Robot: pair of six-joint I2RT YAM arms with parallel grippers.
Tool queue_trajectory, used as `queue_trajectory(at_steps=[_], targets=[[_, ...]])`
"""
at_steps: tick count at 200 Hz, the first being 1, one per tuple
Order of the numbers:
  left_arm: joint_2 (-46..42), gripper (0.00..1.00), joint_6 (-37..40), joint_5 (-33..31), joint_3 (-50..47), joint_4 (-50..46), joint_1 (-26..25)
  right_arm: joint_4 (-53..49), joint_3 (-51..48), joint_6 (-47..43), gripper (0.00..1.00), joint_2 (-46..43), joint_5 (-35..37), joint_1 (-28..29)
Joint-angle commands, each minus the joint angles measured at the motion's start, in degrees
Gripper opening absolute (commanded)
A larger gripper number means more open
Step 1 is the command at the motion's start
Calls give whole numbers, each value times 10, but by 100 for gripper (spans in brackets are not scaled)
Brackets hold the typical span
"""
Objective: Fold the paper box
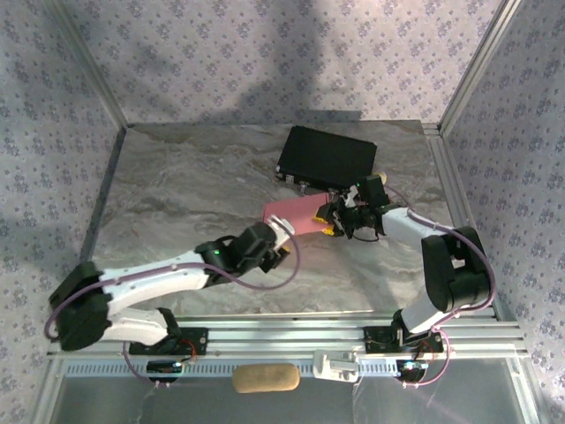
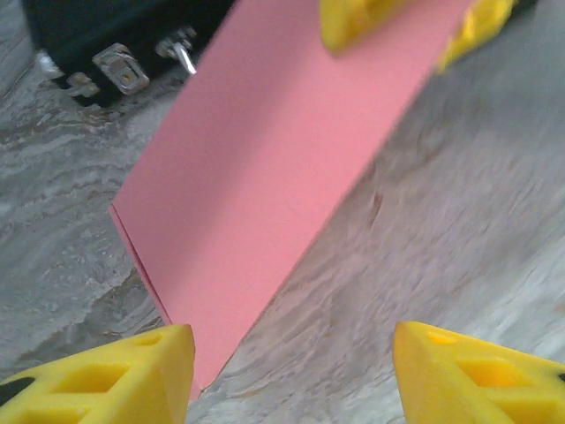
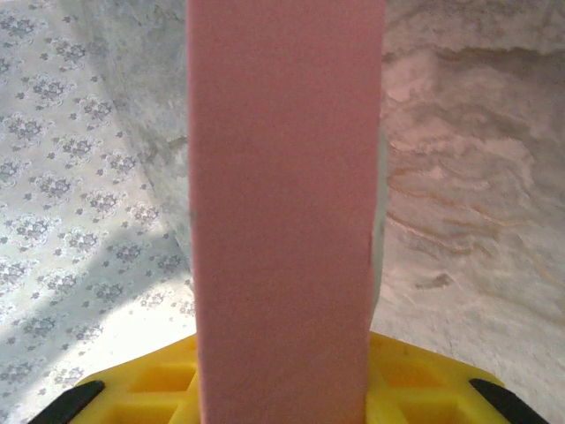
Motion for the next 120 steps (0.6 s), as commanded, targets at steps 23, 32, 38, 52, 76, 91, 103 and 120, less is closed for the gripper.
queue_trajectory(at_steps=[23, 32, 38, 52, 76, 91, 103, 120], targets=[[116, 61, 198, -139, 57, -15, -32, -153, 27, -35, 34, -24, -51, -28], [132, 62, 208, -157, 61, 1, -31, -157, 24, -37, 34, -29, -55, -31], [142, 63, 214, -162, 65, 7, -30, -161, 22, -38, 34, -33, -55, -35], [159, 63, 226, -159, 74, 20, -29, -172, 22, -42, 35, -35, -61, -39], [192, 62, 241, -164, 87, 41, -27, -176, 20, -42, 35, -36, -73, -47], [209, 58, 243, -169, 95, 46, -27, -179, 19, -42, 35, -38, -77, -49], [214, 51, 244, -168, 99, 47, -27, -179, 18, -39, 35, -39, -81, -51], [211, 38, 239, -160, 101, 42, -27, -182, 16, -41, 36, -39, -83, -56]])
